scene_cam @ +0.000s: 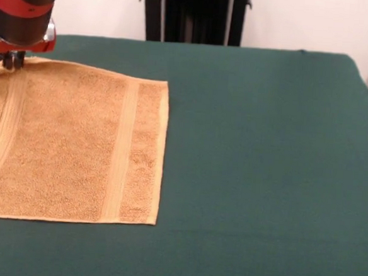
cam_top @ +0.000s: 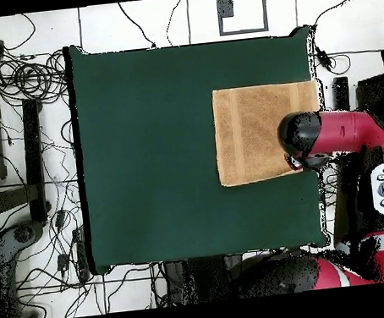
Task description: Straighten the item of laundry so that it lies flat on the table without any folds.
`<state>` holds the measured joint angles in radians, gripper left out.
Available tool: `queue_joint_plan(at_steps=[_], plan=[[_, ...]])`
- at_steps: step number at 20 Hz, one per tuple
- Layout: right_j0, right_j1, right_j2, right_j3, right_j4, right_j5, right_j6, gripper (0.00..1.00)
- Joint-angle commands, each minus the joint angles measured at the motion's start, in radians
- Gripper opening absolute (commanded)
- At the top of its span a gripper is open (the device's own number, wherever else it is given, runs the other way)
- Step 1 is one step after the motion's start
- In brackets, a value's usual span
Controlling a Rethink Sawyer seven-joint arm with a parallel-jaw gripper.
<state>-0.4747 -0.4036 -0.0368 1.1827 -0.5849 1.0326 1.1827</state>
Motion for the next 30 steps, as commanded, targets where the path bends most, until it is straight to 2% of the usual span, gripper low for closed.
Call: queue_joint_plan(at_steps=[1,6,9,12,17,25,30], plan=[[0.009,0.011,0.007,0.176,0.025,-0.227,0.29,0.0],[-0.073,-0.032,0.074,0.313,0.073,-0.572,0.328,0.0],[-0.132,-0.031,0.121,0.38,0.109,-0.713,0.32,0.0],[-0.155,-0.045,0.126,0.431,0.137,-0.812,0.326,0.0],[-0.124,-0.06,0.077,0.459,0.189,-0.898,0.341,0.0],[-0.105,-0.047,0.058,0.484,0.247,-0.965,0.32,0.0],[-0.066,-0.05,0.009,0.497,0.285,-1.014,0.344,0.0]])
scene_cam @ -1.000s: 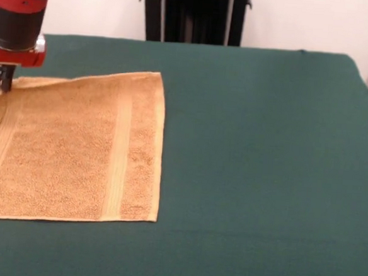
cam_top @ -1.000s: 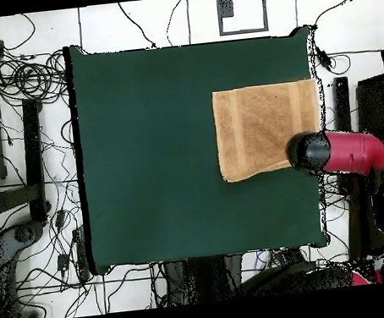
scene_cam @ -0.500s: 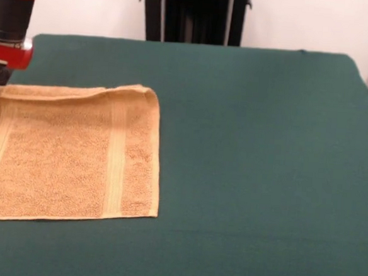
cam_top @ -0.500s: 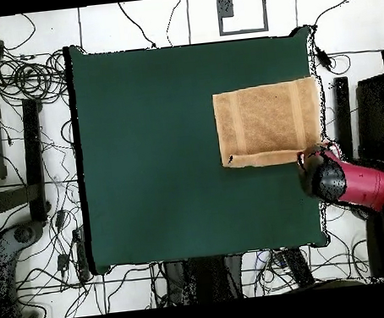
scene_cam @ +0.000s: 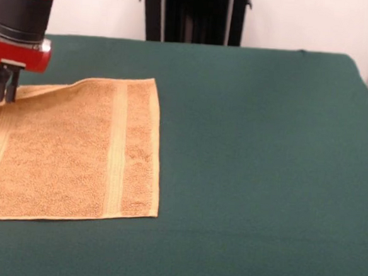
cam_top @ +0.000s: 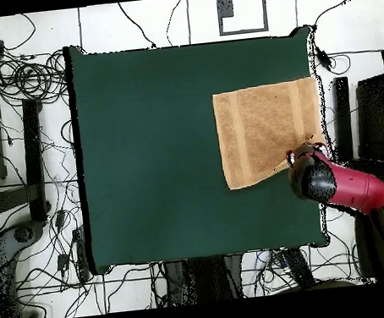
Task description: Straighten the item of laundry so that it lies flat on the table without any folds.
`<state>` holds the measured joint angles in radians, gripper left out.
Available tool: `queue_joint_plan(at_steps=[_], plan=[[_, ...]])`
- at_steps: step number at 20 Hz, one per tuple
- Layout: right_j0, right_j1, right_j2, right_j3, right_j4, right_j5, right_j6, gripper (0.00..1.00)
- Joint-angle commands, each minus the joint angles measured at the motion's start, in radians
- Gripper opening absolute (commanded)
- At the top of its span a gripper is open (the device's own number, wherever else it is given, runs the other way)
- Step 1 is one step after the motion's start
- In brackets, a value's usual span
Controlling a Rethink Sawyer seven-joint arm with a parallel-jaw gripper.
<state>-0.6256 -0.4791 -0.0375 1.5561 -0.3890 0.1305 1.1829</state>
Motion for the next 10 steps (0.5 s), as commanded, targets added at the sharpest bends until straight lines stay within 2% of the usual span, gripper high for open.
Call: queue_joint_plan(at_steps=[1,5,10], plan=[[0.097,0.025,-0.008,0.127,0.098,-0.132,0.356,0.0],[0.149,0.011,-0.083,0.155,0.147,-0.195,0.381,0.0],[0.174,-0.029,-0.127,0.217,0.189,-0.22,0.364,0.0]])
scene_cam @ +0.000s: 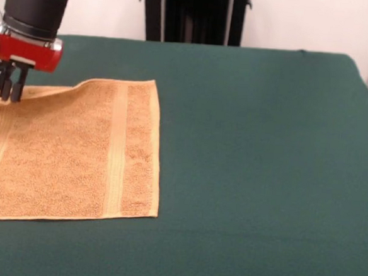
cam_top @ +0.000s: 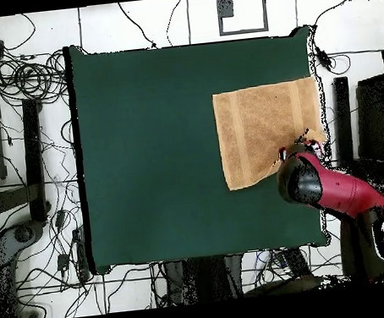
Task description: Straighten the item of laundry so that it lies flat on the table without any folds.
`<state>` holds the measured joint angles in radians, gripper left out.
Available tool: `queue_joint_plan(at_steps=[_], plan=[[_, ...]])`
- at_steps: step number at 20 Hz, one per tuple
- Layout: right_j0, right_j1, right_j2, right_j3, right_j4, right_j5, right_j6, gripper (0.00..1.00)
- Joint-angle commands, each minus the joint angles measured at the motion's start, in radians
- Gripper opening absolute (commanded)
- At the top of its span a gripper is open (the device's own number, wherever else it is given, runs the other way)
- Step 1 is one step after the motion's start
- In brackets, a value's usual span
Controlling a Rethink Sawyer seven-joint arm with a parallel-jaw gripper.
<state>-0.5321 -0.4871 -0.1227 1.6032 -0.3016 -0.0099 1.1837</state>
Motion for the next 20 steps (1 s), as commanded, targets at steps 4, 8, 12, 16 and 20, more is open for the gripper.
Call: queue_joint_plan(at_steps=[4,8,12,16,20], plan=[[0.092,-0.037,-0.052,0.206,0.128,-0.059,0.336,0.0],[0.11,-0.024,-0.08,0.217,0.154,-0.06,0.324,0.0],[0.127,0.001,-0.106,0.214,0.183,-0.055,0.321,0.0],[0.162,0.046,-0.15,0.189,0.234,-0.009,0.314,0.0],[0.204,0.087,-0.203,0.171,0.287,-0.001,0.317,0.0]])
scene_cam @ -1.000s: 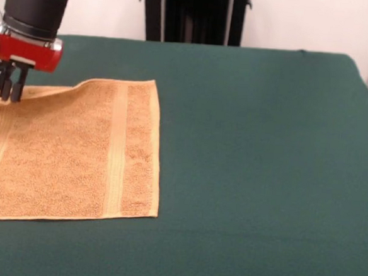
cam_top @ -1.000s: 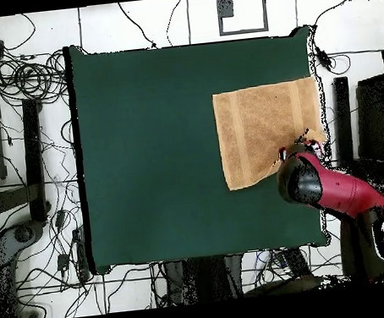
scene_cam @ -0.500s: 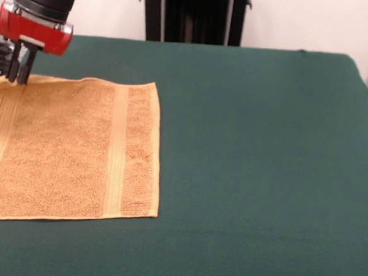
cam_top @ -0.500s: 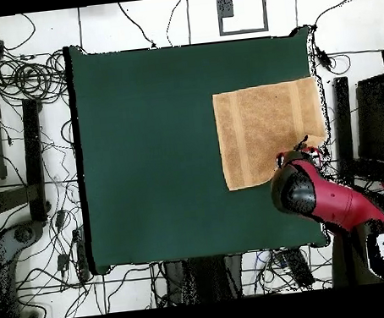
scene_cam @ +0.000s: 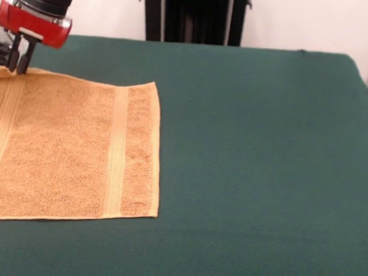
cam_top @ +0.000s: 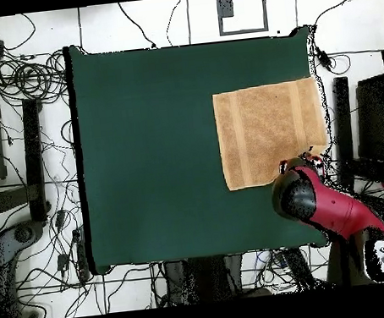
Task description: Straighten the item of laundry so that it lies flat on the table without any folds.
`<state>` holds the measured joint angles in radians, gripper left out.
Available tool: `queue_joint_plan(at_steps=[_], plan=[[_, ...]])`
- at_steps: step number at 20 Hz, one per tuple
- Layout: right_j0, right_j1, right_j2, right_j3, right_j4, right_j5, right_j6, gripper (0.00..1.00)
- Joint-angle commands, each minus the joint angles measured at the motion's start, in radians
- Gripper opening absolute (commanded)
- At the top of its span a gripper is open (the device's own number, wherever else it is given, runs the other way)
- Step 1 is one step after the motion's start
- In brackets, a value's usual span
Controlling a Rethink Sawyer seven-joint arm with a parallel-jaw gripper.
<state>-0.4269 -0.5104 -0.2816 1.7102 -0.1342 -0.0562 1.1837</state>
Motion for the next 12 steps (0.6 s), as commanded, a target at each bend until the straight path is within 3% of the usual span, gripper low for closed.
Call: queue_joint_plan(at_steps=[1,12], plan=[[0.11,0.118,-0.058,0.06,0.132,0.047,0.316,0.0],[0.178,0.164,-0.128,0.045,0.228,0.091,0.29,0.0]])
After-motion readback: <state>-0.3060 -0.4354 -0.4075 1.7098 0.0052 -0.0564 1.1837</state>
